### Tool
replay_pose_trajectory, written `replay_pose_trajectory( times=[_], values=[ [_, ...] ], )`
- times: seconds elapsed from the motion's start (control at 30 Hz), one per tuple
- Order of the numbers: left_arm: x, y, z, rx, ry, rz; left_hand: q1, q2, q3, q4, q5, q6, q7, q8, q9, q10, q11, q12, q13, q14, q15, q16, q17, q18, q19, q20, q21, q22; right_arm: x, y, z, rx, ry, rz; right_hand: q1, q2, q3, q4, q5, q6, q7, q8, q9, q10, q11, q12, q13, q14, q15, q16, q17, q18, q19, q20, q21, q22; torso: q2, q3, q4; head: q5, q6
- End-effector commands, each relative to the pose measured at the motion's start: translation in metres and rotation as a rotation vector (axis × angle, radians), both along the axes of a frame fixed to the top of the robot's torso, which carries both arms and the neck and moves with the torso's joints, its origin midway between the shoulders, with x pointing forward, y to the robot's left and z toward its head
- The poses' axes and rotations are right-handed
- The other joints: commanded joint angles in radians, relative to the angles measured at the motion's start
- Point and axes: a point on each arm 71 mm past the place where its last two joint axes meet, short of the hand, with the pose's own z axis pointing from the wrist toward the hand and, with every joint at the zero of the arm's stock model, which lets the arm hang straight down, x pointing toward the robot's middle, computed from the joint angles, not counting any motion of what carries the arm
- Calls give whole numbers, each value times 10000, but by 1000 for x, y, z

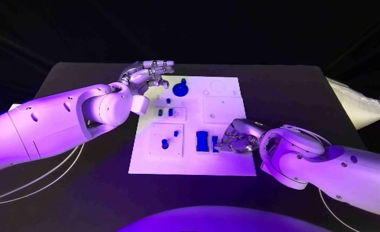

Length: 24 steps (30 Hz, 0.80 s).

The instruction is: Assemble the parts on the task board

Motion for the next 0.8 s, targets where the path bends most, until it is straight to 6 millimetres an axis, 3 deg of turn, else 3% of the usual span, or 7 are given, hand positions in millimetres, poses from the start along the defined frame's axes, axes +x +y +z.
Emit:
replay_pose_trajectory(
  times=[0.03,0.37,0.6,0.8],
  values=[
    [0,-2,1,-72,-58,-215,32,56,-14,-32,21,-80,17,60,-9,-69,-6,25,-10,-66,7,-69,-16,116,-65,-19,-53,-17,2,-3,-5,-365,152,-79,38,-130,-52,-8,31,-30,71,-59,-32,43,4,1,10,735,-36,41,696,-74,70,4,10,8,-5,-8,-3,8,-10],
    [0,-3,1,-73,-47,-228,61,61,1,-58,26,-83,13,68,-11,-73,-10,38,-15,-74,3,-68,-27,119,-68,-21,-56,-16,1,-1,-5,-340,271,17,505,-138,-294,-310,-492,-71,86,-87,-24,-8,16,-103,-9,724,-29,6,654,-62,38,8,-30,-49,0,5,-18,5,16],
    [0,-2,0,-69,-47,-220,61,61,1,-58,26,-83,13,68,-11,-73,-10,38,-15,-74,3,-68,-27,119,-68,-21,-56,-16,0,-4,1,393,-74,-237,558,-142,-391,-350,-403,-143,121,-131,-37,-103,42,-302,-135,697,-12,-84,527,-28,-31,13,-134,-235,-10,4,-9,0,34],
    [1,-1,0,-61,-53,-183,60,57,1,-68,23,-87,17,74,-14,-79,-6,48,-20,-80,3,-64,-34,119,-70,-21,-58,-14,9,-15,16,2453,90,-792,732,-121,-598,-434,-154,-624,322,-408,-140,-587,205,-1192,-729,580,111,-460,30,86,-297,100,-536,-904,-66,0,-37,3,136]
  ],
)
